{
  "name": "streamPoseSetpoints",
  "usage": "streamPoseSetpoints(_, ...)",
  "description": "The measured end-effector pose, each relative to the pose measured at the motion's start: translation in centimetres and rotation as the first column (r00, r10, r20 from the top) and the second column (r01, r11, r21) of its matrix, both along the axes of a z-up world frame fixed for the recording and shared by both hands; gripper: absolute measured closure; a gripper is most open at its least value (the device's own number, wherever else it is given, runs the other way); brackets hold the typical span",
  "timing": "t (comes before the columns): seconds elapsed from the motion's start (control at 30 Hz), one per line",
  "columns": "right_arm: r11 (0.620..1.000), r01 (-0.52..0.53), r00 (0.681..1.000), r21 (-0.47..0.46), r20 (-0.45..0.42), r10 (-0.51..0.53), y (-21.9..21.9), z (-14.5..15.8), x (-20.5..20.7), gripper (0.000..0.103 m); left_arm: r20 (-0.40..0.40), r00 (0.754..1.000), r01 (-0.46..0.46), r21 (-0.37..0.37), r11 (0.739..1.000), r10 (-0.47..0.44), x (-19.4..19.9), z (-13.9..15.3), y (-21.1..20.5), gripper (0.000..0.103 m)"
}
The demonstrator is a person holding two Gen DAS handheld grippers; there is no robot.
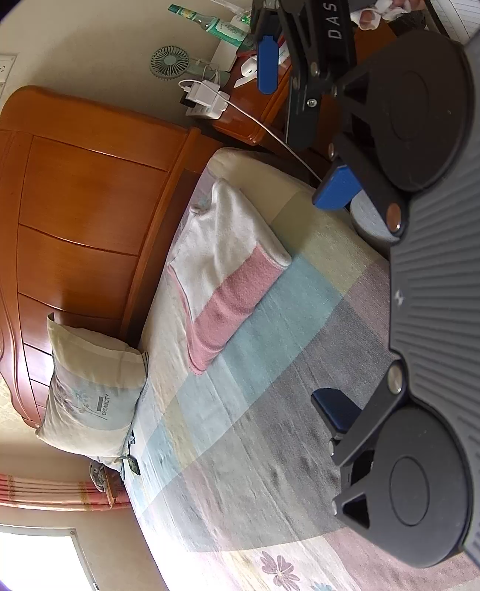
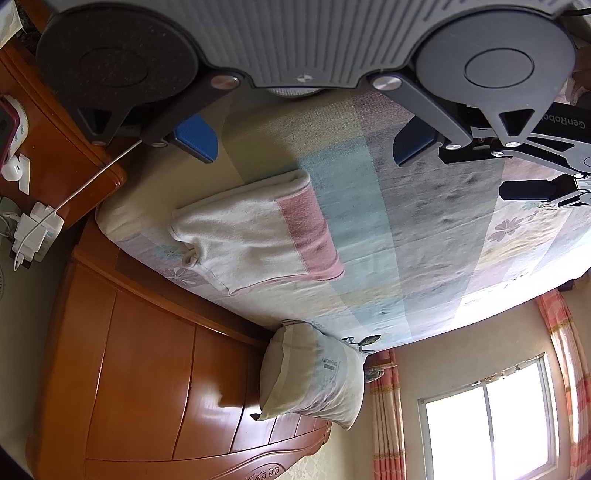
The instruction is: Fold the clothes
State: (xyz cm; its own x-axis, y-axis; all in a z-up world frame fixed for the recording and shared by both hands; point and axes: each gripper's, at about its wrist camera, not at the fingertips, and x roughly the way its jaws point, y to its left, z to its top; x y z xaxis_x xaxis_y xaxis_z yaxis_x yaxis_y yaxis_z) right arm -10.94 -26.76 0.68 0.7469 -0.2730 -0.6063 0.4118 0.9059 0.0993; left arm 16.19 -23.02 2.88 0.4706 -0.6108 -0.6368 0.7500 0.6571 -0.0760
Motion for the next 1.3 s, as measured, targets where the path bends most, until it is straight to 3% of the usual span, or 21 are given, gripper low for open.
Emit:
streamPoseSetpoints(0.3,1.0,-0.002,1.0,0.007,-0.001,0.002,-0.3,-0.1,0.1,0.0,-0.044,0.999,-0.007,-0.025,1.0,0.006,0.6,-0.1,-0.2,0.001)
streamPoseSetpoints(0.87,1.0,-0.003,1.0,0.015,0.002,0.003,-0.5,-0.2,0.1,0.0,-0.044,0.999,-0.002,-0.031,1.0,0.001,0.8,-0.1,-0.5,0.001)
streamPoseSetpoints(1.13,1.0,0.007,1.0,0.018,-0.009,-0.007,-0.6,-0.4,0.2,0.0,-0.065,0.998,0.009,-0.107,0.994,-0.016,1.2,0.2,0.1,0.001)
streamPoseSetpoints(1.3,1.0,0.001,1.0,0.015,-0.011,-0.001,-0.5,-0.4,0.3,0.0,-0.062,0.998,-0.007,-0.088,0.996,0.002,1.2,0.2,-0.1,0.001)
